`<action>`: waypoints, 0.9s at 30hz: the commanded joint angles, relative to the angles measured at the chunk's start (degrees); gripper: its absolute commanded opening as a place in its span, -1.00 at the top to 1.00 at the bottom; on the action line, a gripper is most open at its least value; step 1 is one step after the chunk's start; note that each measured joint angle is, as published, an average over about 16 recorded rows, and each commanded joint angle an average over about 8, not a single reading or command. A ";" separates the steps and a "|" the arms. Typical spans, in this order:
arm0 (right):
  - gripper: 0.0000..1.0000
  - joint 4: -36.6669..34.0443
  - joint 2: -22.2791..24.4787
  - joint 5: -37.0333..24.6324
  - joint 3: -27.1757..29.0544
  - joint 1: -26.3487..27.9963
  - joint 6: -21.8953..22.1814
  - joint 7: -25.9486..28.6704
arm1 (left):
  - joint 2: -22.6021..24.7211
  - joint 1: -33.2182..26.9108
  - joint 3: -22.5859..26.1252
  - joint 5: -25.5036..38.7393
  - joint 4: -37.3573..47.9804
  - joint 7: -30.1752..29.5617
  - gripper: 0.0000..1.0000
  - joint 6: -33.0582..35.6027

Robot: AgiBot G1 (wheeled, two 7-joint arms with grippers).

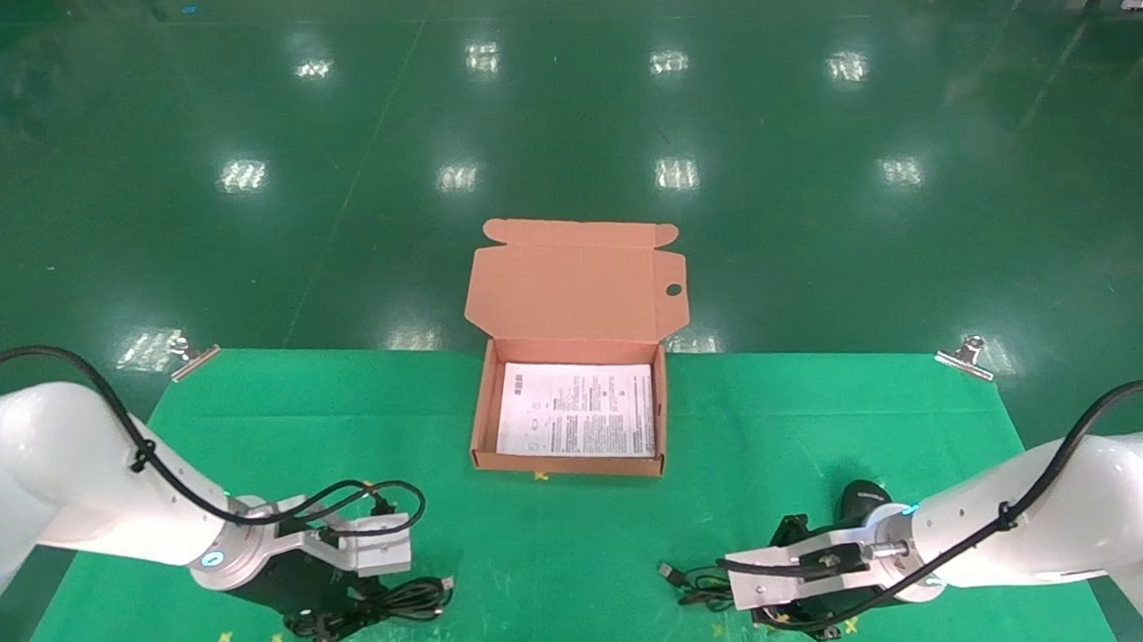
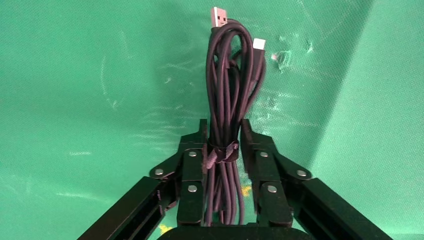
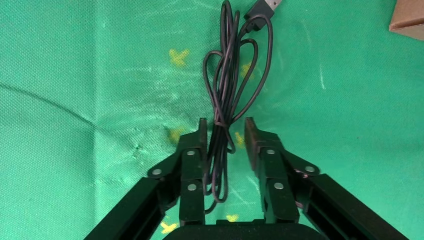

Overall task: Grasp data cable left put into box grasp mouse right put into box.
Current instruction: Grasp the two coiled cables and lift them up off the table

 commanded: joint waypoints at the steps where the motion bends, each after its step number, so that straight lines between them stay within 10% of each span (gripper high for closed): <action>1: 1.00 0.01 0.01 0.00 0.00 0.00 -0.01 0.01 | 0.01 0.01 0.01 0.01 -0.02 -0.01 1.00 0.01; 13: 1.00 1.40 2.13 1.56 1.52 1.36 -0.82 1.28 | -4.50 -2.45 -1.33 -1.98 -5.39 2.02 1.00 3.44; 27: 1.00 11.31 7.45 8.84 11.80 13.28 3.49 9.21 | -16.52 -12.40 -1.17 12.23 -45.47 -12.30 1.00 2.48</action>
